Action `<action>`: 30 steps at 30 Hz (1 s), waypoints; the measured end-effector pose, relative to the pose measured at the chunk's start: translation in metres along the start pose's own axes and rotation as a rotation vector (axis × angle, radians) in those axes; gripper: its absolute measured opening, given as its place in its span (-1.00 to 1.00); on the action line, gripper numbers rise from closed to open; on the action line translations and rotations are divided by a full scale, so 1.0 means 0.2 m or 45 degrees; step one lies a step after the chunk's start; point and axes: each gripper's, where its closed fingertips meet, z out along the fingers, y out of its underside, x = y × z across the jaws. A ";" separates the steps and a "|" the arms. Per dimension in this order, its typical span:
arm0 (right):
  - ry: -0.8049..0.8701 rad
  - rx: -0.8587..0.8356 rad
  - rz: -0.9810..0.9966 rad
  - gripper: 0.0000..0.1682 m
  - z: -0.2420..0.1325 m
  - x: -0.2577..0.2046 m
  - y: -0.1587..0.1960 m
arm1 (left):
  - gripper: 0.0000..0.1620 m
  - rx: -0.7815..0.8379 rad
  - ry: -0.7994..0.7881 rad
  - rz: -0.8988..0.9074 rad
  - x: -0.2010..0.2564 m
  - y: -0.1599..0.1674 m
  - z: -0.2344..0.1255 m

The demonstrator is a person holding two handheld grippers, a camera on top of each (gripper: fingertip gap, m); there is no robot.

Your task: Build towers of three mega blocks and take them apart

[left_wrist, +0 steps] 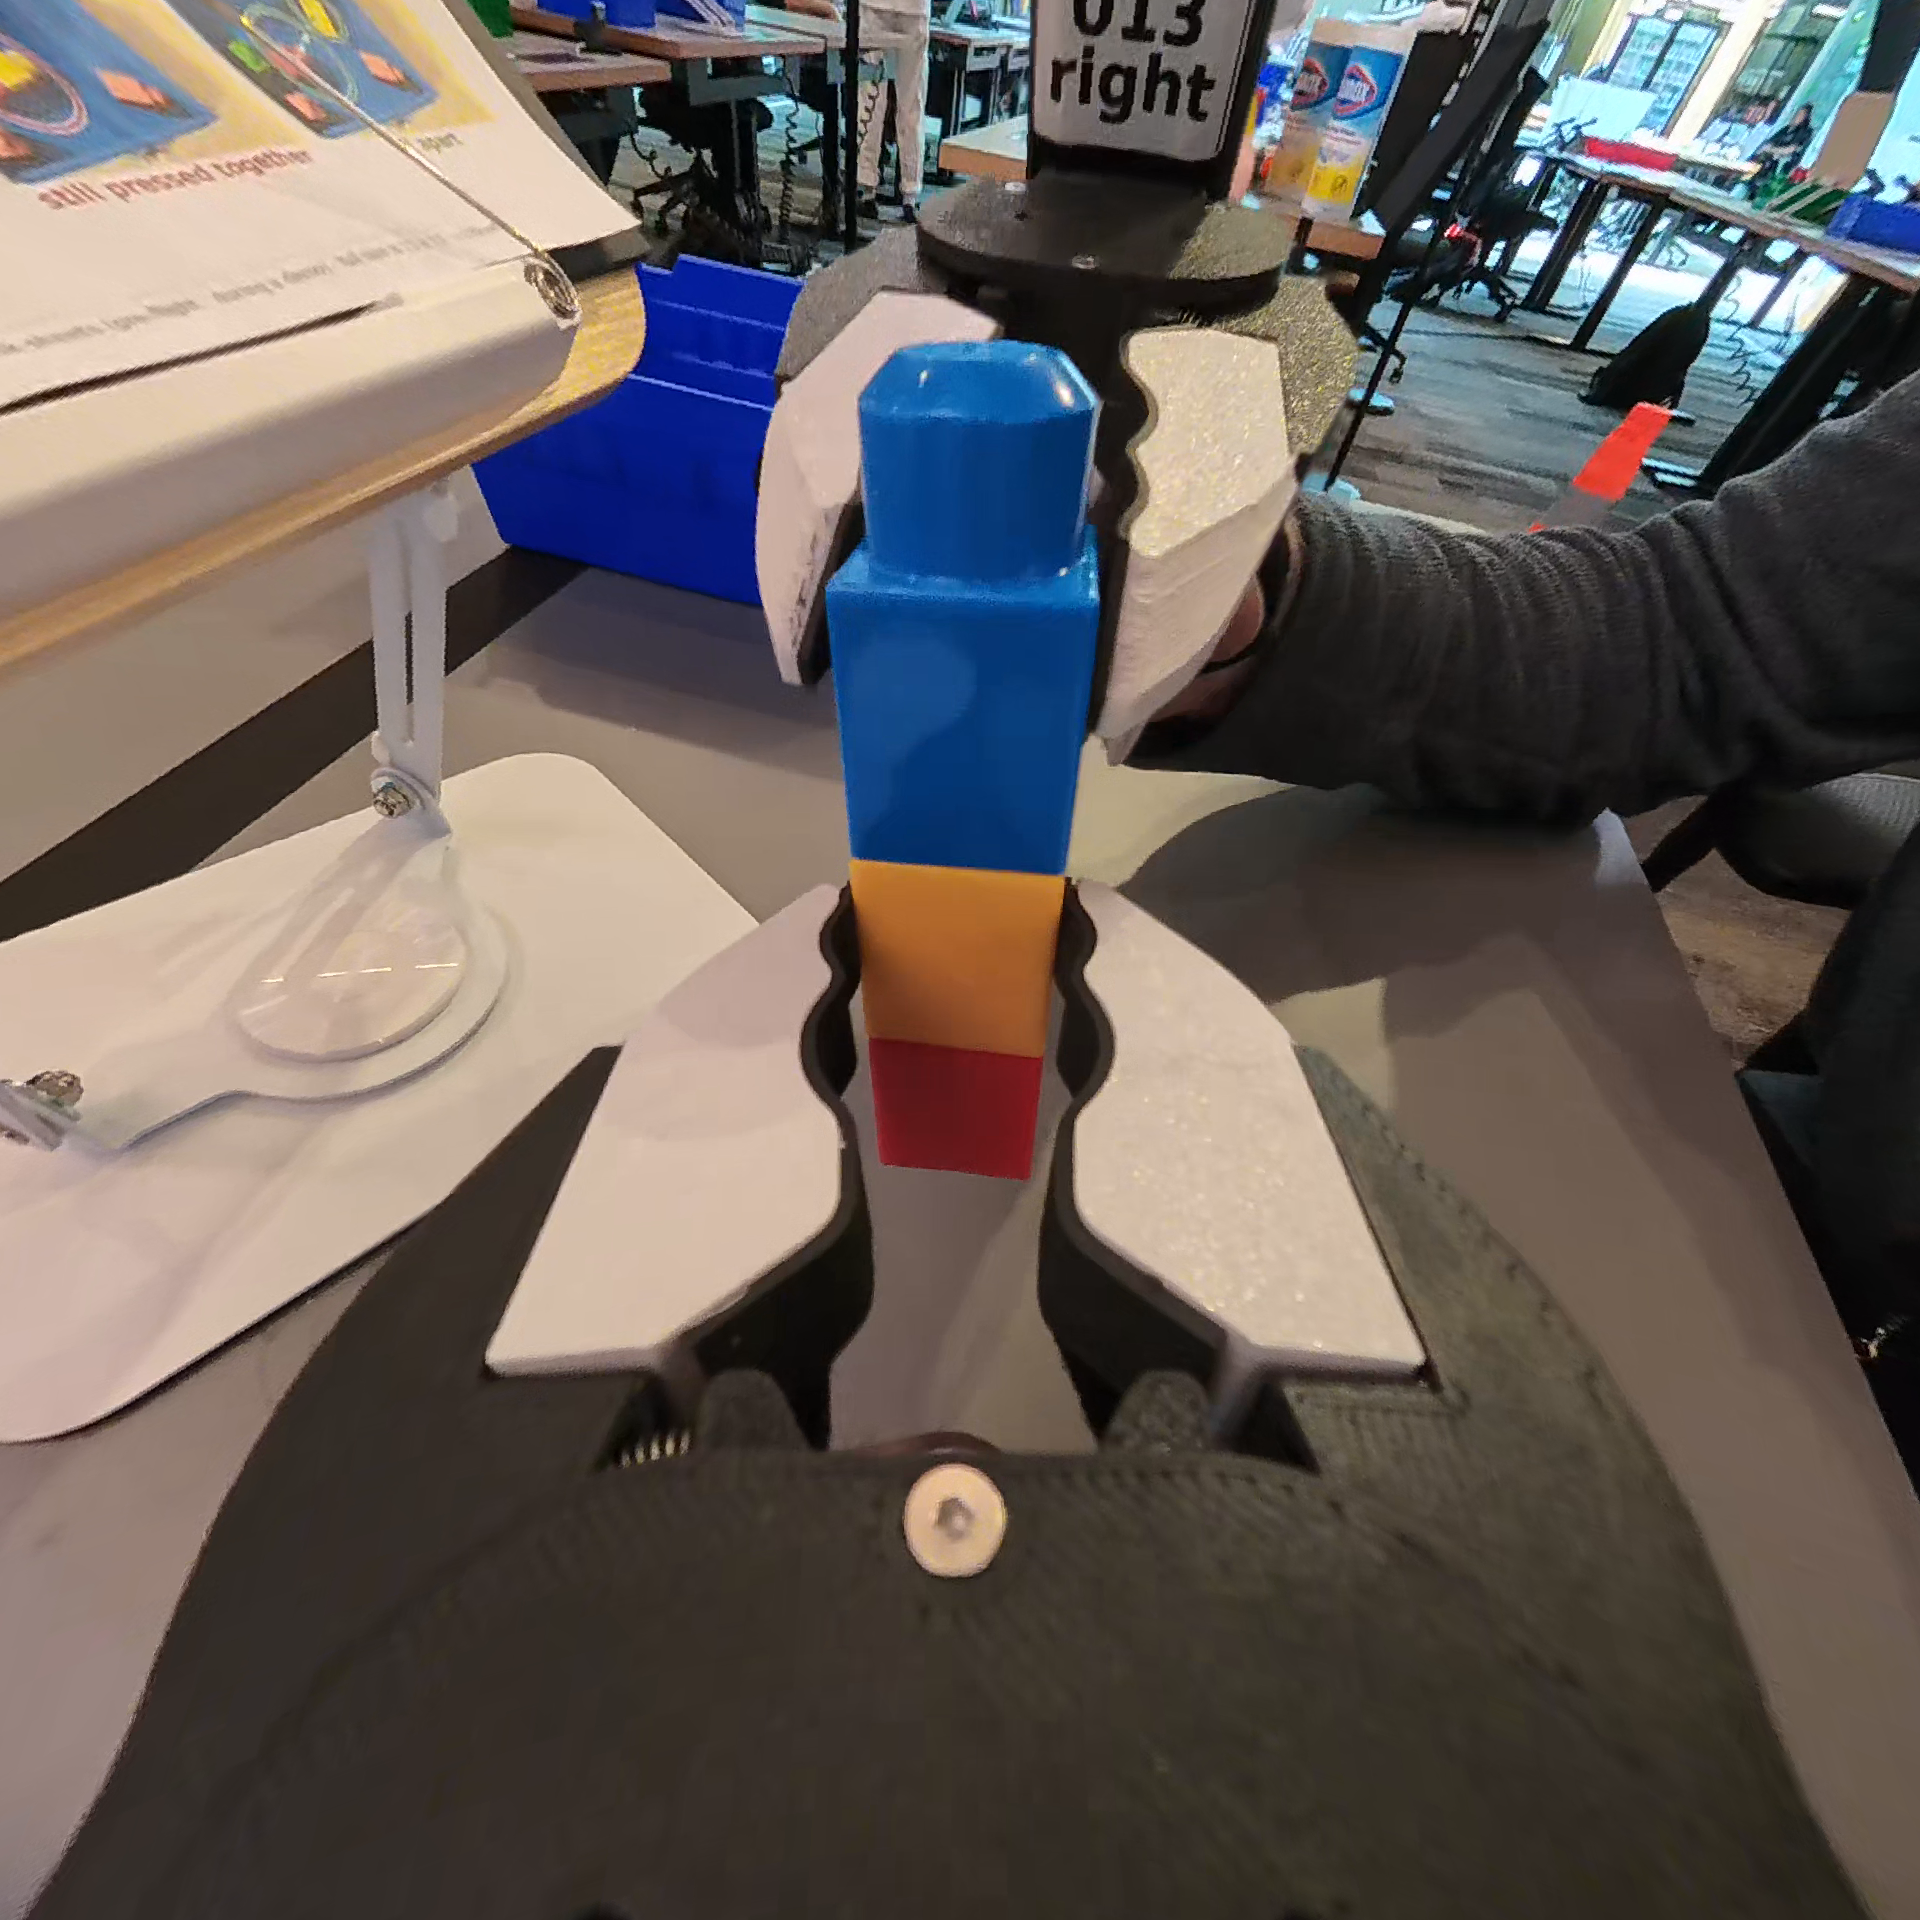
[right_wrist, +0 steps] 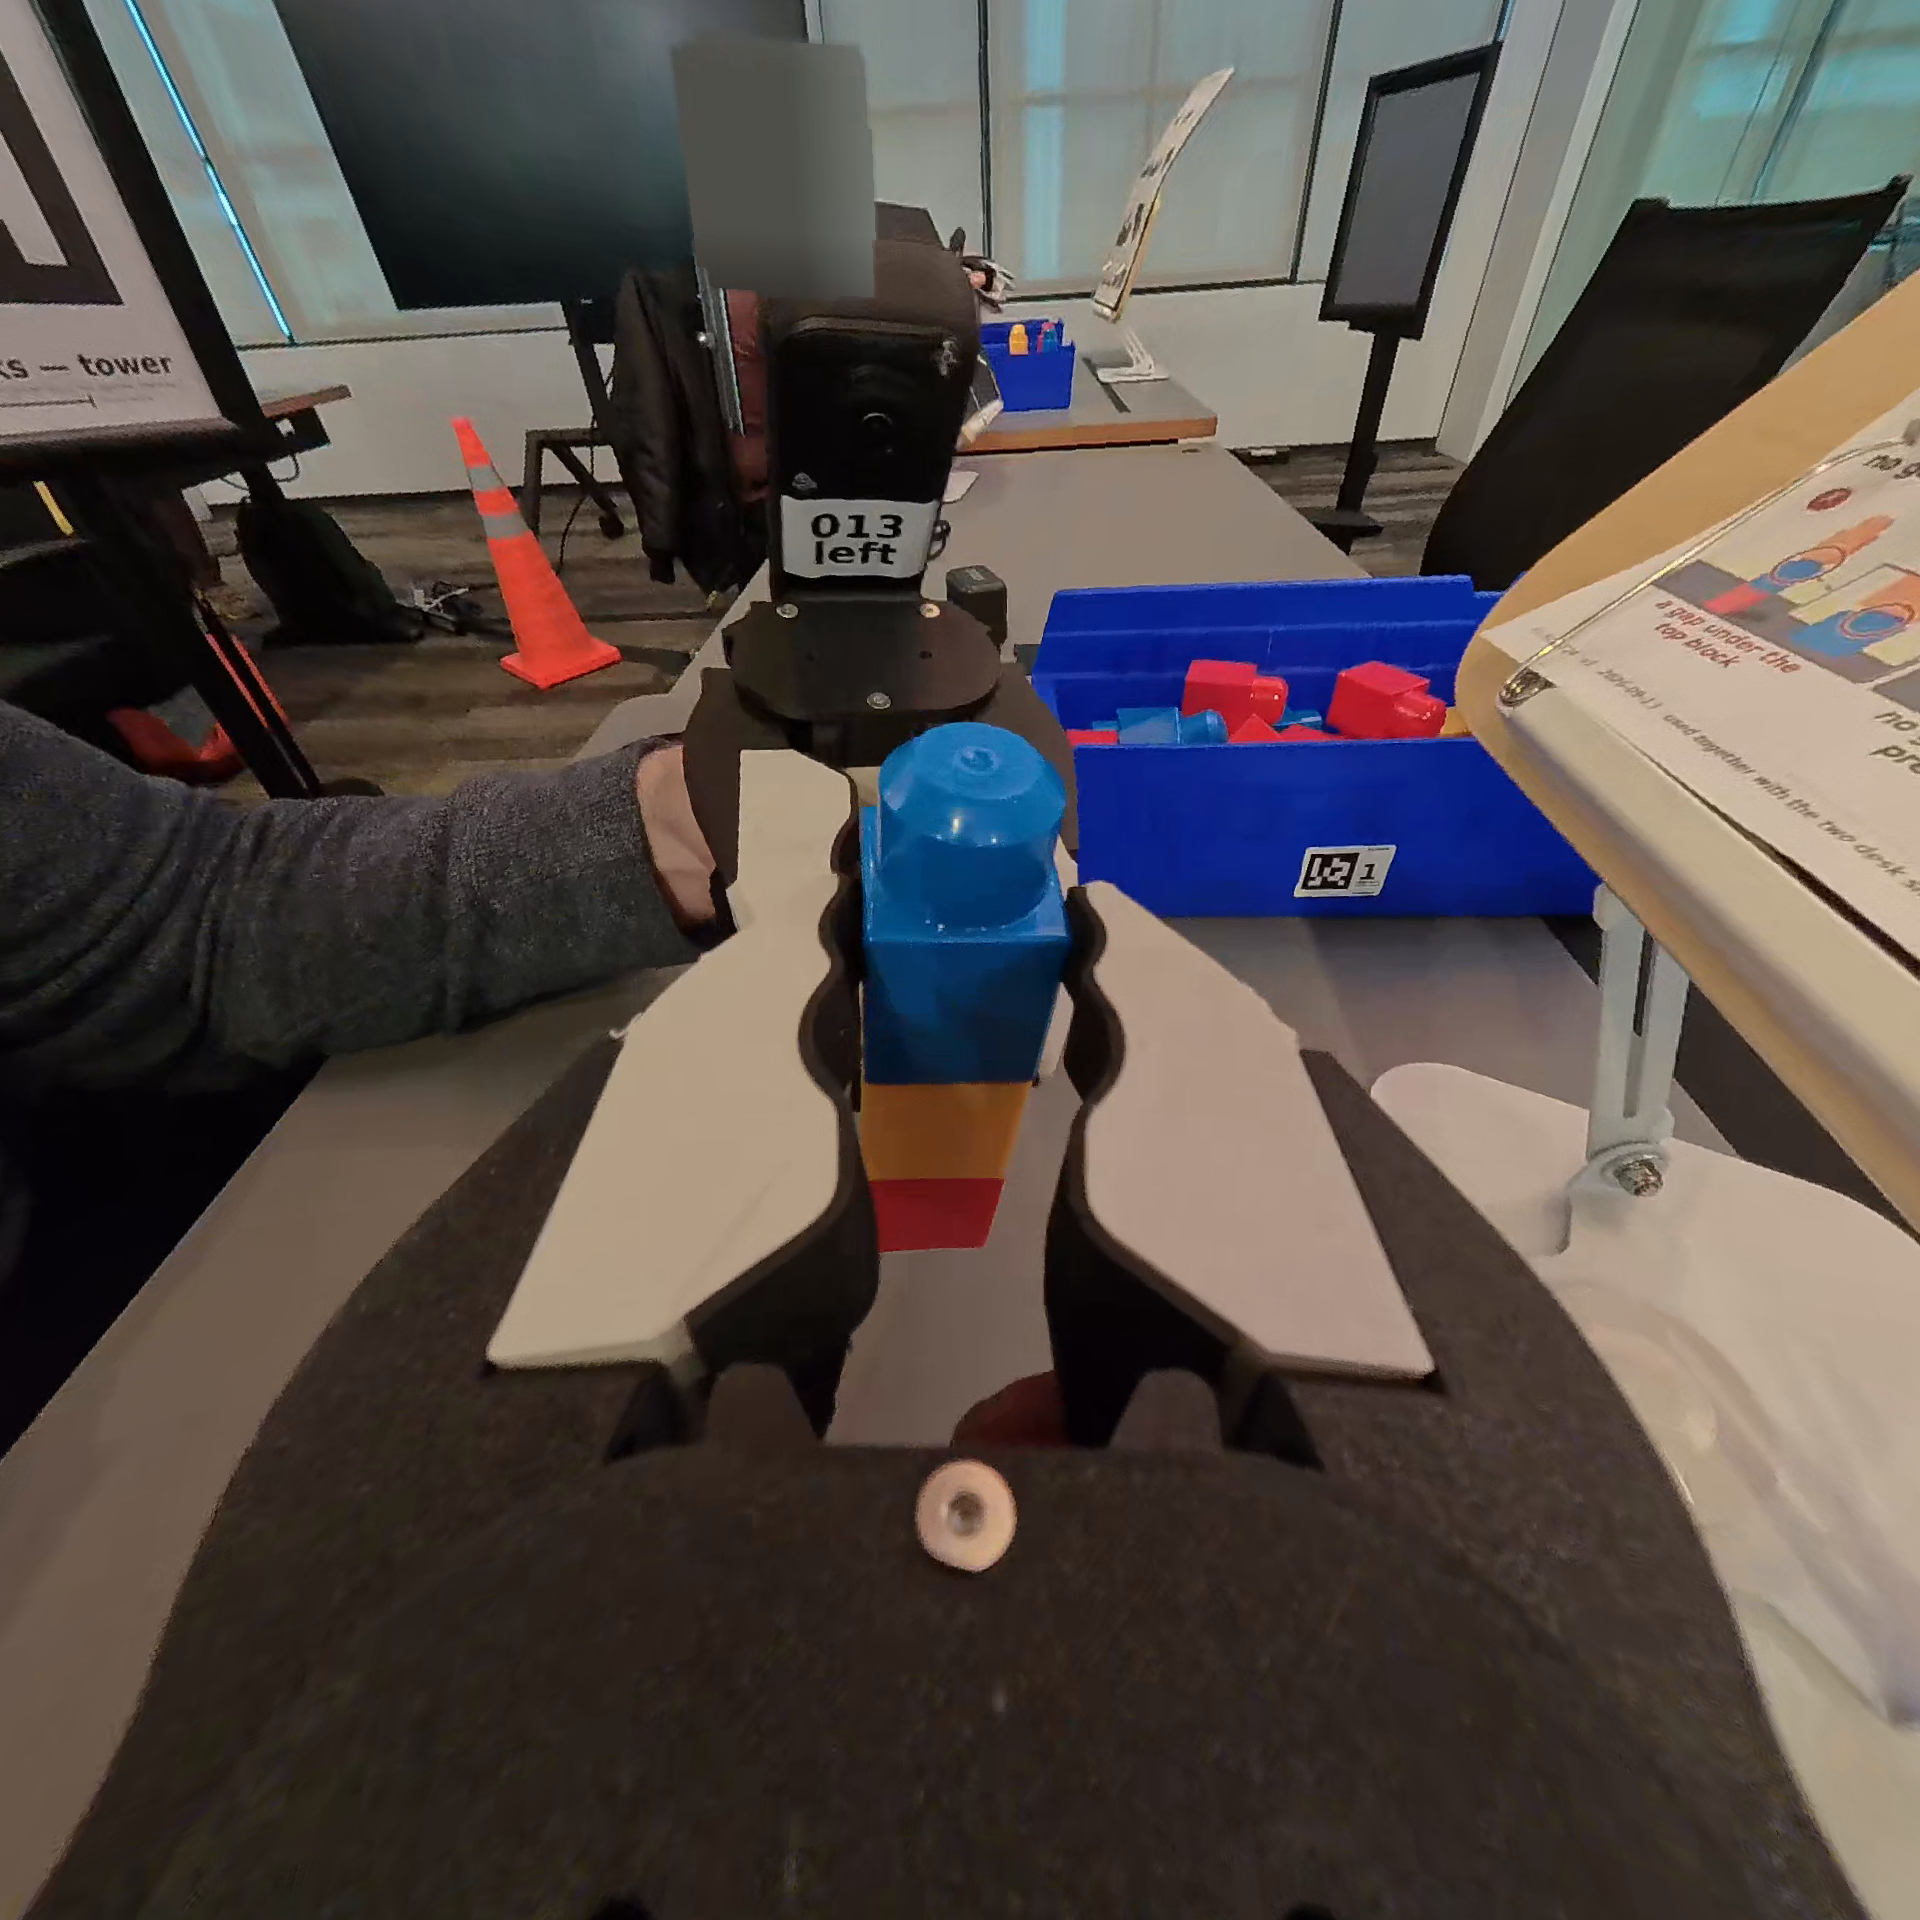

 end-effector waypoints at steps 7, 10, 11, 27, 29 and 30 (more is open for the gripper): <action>0.022 0.000 0.009 -0.57 0.00 0.01 0.00 | -0.56 -0.018 -0.041 0.004 -0.01 0.00 0.01; 0.021 0.012 0.012 -0.57 0.00 0.01 0.00 | -0.56 -0.017 -0.039 0.000 -0.01 0.00 0.01; 0.018 0.017 0.022 -0.57 0.00 0.01 0.00 | -0.56 -0.012 -0.038 -0.002 -0.01 0.00 0.01; 0.028 0.061 -0.009 -0.57 -0.11 0.00 -0.14 | -0.40 0.129 0.060 -0.079 0.02 -0.06 -0.04; 0.119 0.089 -0.025 -0.57 -0.24 0.04 -0.24 | -0.57 0.157 0.049 -0.074 0.01 -0.07 -0.07; 0.187 0.095 -0.033 -0.57 -0.33 0.08 -0.29 | -0.65 0.162 0.031 -0.077 -0.01 -0.06 -0.08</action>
